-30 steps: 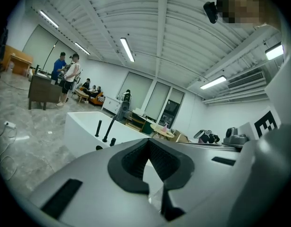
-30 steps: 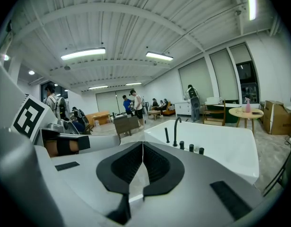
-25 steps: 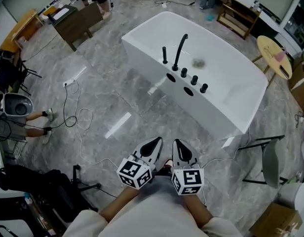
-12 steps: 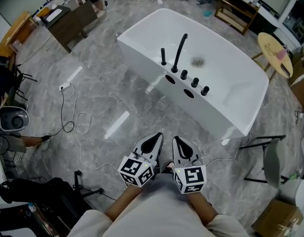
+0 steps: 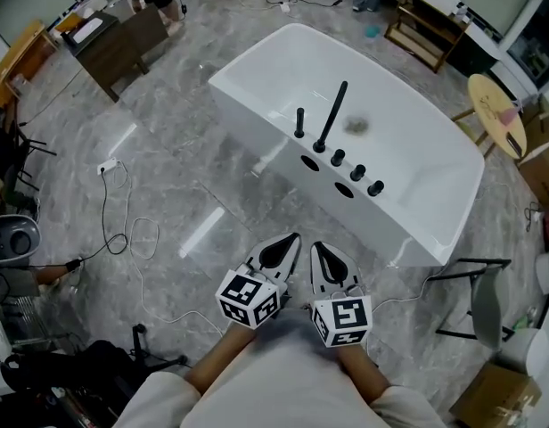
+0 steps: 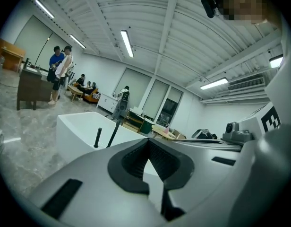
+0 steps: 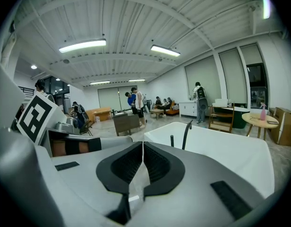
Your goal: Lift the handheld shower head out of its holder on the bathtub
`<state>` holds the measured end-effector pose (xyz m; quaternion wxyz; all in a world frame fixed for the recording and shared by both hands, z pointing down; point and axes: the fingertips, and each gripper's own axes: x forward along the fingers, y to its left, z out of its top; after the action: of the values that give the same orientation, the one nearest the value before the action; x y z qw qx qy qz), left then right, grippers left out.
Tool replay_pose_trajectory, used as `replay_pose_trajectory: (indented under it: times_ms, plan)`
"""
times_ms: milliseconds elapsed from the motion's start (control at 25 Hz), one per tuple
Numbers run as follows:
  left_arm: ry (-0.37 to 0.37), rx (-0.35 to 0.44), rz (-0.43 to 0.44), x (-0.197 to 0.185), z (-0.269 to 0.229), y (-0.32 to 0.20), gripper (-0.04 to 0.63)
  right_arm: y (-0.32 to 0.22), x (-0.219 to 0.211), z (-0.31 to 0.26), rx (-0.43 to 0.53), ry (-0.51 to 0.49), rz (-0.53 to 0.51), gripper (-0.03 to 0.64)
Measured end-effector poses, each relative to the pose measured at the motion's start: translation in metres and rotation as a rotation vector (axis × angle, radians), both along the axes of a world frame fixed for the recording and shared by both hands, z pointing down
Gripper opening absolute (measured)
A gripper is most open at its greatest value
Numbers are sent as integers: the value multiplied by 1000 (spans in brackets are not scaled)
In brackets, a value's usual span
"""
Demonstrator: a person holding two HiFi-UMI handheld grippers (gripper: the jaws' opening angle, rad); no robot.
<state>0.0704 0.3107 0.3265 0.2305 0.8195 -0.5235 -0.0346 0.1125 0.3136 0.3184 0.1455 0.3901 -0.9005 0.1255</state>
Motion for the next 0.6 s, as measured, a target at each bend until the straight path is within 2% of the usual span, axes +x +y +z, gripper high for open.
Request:
replay_pose_trajectory:
  times_ms: [360, 600]
  plan:
    - [21, 23, 21, -56, 0, -36, 3, -33, -56, 1, 5, 15, 14, 18]
    - [46, 19, 14, -75, 6, -45, 4, -37, -69, 9, -16, 43, 35, 18]
